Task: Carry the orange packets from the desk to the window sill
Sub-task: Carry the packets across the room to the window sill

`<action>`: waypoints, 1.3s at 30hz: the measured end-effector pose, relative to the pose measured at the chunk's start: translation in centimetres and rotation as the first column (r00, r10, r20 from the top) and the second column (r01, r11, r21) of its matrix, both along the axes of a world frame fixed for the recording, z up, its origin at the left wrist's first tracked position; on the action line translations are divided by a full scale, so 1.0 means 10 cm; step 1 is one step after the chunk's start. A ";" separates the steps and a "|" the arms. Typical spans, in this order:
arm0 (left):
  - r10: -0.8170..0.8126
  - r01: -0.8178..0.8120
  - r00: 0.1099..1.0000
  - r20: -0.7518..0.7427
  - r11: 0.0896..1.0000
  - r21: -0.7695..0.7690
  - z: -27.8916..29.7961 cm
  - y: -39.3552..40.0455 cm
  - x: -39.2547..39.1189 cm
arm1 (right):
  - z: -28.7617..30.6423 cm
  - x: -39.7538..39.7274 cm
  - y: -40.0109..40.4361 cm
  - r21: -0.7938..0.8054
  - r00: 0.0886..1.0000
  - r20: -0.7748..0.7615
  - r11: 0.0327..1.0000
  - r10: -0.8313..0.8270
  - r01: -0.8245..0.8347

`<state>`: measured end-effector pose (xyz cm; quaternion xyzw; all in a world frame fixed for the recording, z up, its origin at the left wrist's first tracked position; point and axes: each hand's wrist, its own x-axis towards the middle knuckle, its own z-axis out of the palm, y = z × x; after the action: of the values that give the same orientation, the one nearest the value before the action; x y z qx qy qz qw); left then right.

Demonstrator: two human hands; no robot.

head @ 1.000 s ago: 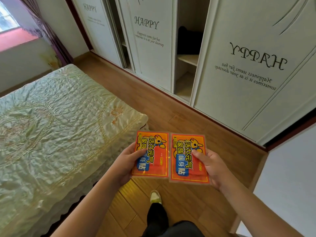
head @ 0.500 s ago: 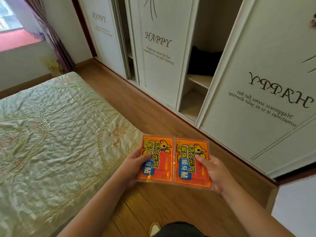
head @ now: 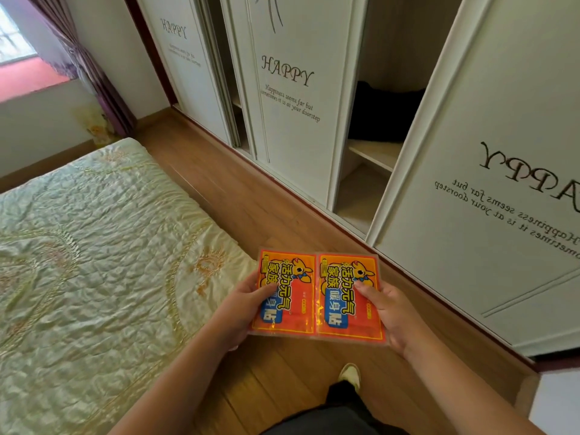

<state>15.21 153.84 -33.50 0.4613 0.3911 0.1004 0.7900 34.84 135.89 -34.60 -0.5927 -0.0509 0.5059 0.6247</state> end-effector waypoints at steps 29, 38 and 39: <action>0.148 -0.150 0.988 0.050 0.988 0.047 -0.02 1.89 1.90 | 0.15 2.35 2.19 0.003 0.989 0.009 0.989 0.146 -0.146; 0.187 -0.192 0.978 0.090 0.980 0.056 0.03 3.01 1.94 | 0.36 2.45 3.41 -0.011 0.985 0.041 0.985 0.170 -0.170; 0.182 -0.187 0.979 0.092 0.981 0.056 0.04 3.11 1.96 | 0.37 2.44 3.51 -0.010 0.984 0.038 0.985 0.174 -0.174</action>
<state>34.80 184.98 -33.07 0.4437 0.3944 0.2056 0.7780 59.26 170.99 -30.86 -0.5978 -0.1128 0.5473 0.5748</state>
